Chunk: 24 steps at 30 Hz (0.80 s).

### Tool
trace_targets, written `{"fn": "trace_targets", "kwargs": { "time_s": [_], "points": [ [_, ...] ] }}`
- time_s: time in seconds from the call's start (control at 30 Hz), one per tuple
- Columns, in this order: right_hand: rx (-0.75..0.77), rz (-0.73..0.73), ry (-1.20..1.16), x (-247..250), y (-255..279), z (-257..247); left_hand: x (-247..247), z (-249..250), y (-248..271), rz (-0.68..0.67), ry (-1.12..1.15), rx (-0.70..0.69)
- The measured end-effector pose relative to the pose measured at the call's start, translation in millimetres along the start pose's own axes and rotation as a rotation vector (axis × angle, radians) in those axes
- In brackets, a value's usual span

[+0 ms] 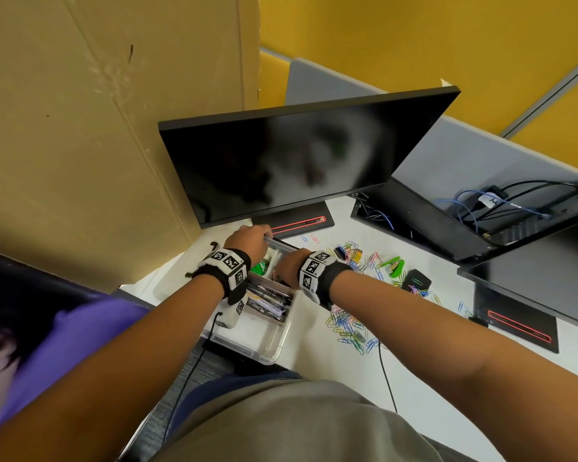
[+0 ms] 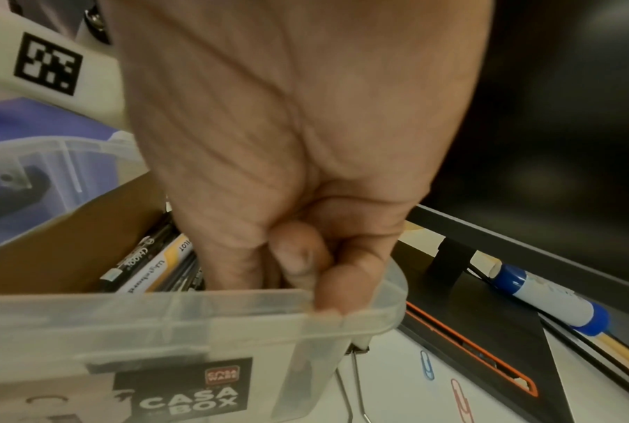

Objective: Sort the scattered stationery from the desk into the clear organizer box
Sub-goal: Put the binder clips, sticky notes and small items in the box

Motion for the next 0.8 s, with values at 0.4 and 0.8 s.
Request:
{"fn": "trace_targets", "kwargs": {
  "time_s": [0.4, 0.8],
  "points": [
    [-0.115, -0.042, -0.205, 4.8, -8.0, 10.4, -2.1, -3.7, -2.7, 0.006, 0.028, -0.015],
    [0.074, -0.069, -0.193, 5.2, -11.1, 10.3, -1.5, -2.1, -1.1, 0.007, 0.034, -0.018]
  ]
}}
Point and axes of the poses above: each hand's wrist, its own y-axis away from the middle knuckle, its own x-axis out of the back of the hand, z = x × y, the point moved 6 cm from there along -y, towards the middle knuckle, and after that the axes turned 12 degrees about -x, right-handed, at the moved point
